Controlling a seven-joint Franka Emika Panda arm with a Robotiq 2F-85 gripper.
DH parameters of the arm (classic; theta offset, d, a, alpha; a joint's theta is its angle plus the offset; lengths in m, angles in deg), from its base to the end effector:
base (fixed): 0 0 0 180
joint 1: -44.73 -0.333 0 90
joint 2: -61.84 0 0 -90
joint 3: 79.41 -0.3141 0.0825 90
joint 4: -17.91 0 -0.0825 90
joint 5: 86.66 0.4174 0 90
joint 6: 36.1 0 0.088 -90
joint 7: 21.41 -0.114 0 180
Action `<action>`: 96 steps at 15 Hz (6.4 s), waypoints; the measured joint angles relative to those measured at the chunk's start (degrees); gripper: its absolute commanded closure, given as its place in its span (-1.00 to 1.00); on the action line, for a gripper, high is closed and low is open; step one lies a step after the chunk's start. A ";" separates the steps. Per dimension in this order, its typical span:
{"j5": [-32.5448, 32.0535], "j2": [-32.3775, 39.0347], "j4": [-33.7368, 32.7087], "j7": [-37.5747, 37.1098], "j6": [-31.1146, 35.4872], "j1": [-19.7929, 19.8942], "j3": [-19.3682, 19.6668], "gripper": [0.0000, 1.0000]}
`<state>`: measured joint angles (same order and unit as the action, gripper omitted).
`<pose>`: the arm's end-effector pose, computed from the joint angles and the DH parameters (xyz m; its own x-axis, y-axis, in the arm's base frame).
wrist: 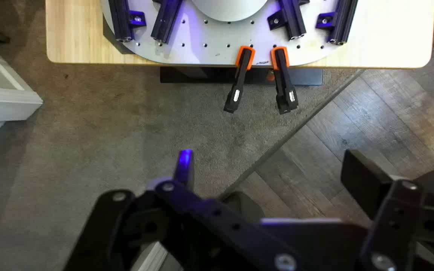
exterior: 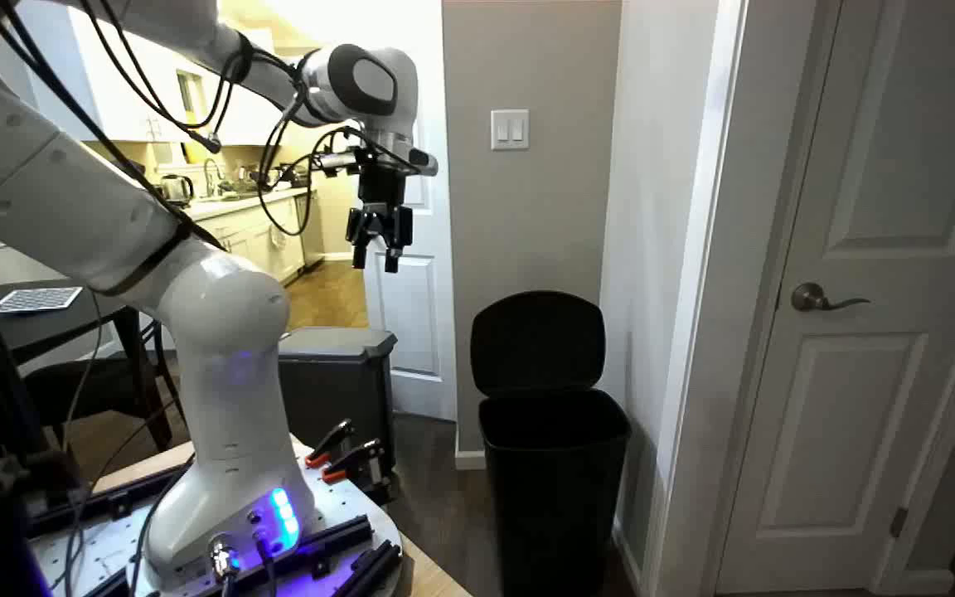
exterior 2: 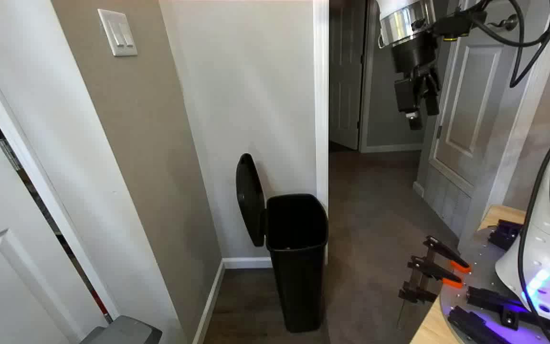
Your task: Close the dust bin
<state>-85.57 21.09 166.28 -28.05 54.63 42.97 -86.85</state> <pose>0.3276 0.0540 0.4405 0.9587 -0.0168 -0.2838 0.0121 -0.9949 0.1000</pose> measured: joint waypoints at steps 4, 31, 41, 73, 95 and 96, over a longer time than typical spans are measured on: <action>0.00 0.00 0.00 0.00 0.00 0.00 0.00 -1.00; 7.23 26.65 -15.10 -0.79 17.73 0.42 5.66 -1.00; 10.49 31.60 -19.74 -0.78 18.63 0.39 6.08 -1.00; 10.49 42.96 -31.24 -1.81 18.63 -1.46 3.82 -1.00; 10.49 82.23 -80.06 -9.92 17.42 -4.56 3.88 -1.00; 10.49 83.17 -81.50 -10.31 17.10 -4.56 3.92 -1.00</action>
<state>-75.08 104.26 84.78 -38.36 71.74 38.41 -82.93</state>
